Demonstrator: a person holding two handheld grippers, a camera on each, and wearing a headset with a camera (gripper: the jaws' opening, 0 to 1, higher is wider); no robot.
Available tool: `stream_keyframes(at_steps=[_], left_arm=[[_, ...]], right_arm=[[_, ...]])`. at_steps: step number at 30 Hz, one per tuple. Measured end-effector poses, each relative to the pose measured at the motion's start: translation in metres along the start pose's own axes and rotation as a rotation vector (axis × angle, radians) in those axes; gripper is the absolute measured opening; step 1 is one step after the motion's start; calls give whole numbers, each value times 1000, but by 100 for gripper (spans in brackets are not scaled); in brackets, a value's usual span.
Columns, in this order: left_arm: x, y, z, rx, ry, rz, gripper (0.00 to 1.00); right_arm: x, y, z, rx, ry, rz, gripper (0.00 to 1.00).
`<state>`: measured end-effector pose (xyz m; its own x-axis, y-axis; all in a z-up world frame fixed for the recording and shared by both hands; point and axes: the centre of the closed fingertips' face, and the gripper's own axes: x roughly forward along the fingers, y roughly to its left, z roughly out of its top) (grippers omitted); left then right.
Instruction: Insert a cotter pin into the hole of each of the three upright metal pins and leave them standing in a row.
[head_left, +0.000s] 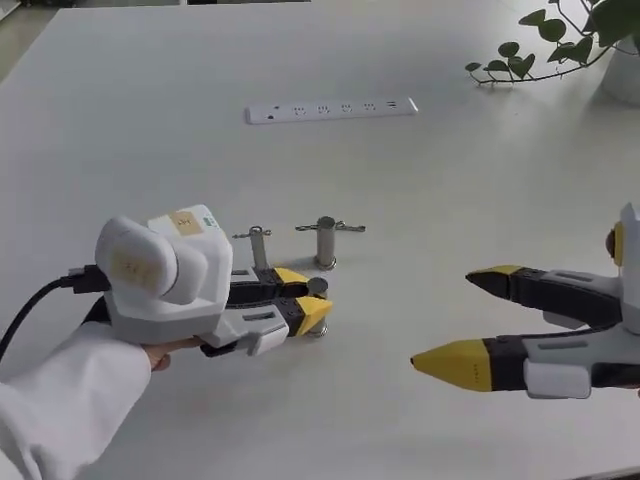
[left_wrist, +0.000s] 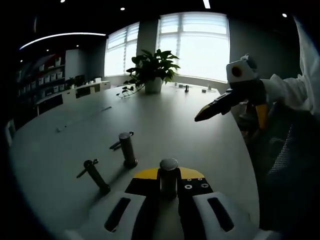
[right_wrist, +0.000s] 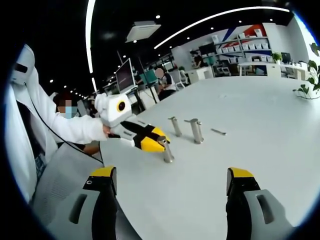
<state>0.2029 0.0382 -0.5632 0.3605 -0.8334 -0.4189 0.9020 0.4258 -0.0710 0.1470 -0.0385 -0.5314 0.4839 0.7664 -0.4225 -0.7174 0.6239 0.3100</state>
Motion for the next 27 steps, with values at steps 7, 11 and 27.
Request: stream_keyframes(at_steps=[7,11,27], left_arm=[[0,-2,-3,10,1,0,10],[0,-2,-3,15,-5,7,11],[-15,-3,4,-48,-29,26,34]], right_arm=[[0,3,2,-4,-8,8,89],[-1,6,3,-13,0,16,89],[-4,11,6,-33,11,27,89]])
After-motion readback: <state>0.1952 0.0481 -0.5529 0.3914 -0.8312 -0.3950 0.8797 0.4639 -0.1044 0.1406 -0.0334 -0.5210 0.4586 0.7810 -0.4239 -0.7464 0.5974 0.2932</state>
